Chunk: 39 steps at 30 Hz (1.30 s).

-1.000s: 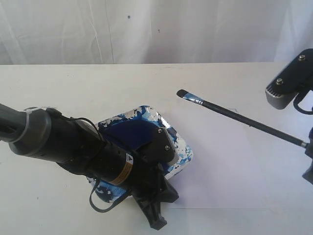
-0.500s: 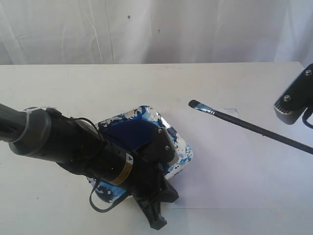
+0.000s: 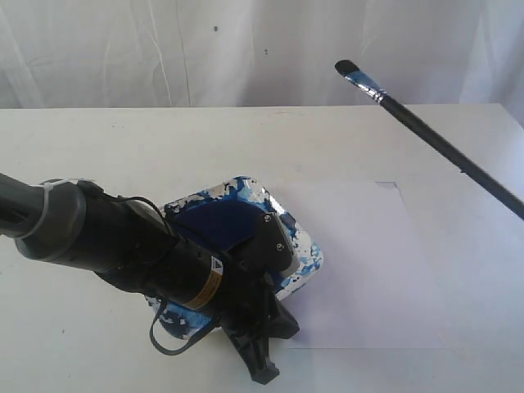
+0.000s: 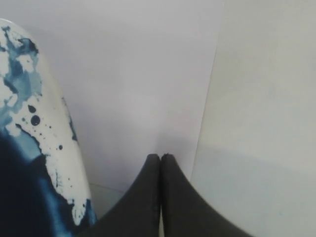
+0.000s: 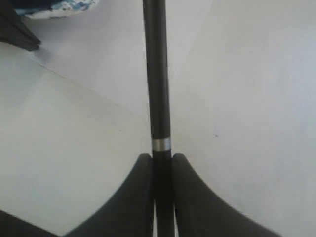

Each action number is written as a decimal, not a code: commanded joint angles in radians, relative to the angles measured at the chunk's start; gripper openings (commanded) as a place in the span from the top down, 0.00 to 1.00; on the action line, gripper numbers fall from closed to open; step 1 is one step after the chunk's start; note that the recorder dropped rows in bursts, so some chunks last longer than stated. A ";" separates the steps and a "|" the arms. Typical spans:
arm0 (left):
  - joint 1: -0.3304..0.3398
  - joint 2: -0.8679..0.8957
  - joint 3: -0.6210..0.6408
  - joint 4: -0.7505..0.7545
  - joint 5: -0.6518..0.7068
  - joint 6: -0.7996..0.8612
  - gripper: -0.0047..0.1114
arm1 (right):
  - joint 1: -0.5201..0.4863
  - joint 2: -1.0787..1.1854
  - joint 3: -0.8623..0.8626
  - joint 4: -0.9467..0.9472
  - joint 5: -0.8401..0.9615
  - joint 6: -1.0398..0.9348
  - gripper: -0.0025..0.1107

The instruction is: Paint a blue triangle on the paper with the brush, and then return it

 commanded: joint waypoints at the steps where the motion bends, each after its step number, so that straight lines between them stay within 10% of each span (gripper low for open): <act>1: -0.003 -0.003 0.001 0.002 0.009 -0.006 0.96 | 0.000 -0.009 0.006 0.146 -0.001 0.097 0.98; 9: -0.003 -0.089 0.001 0.017 -0.060 -0.022 0.96 | 0.000 -0.058 0.039 0.216 -0.006 0.203 0.98; 28: -0.003 -0.246 0.001 0.017 -0.148 -0.013 0.96 | 0.000 -0.382 0.540 0.759 -0.761 0.304 0.98; 39: 0.155 -0.361 0.001 0.017 -0.107 -0.038 0.96 | 0.000 -0.434 0.696 1.234 -0.979 -0.025 0.98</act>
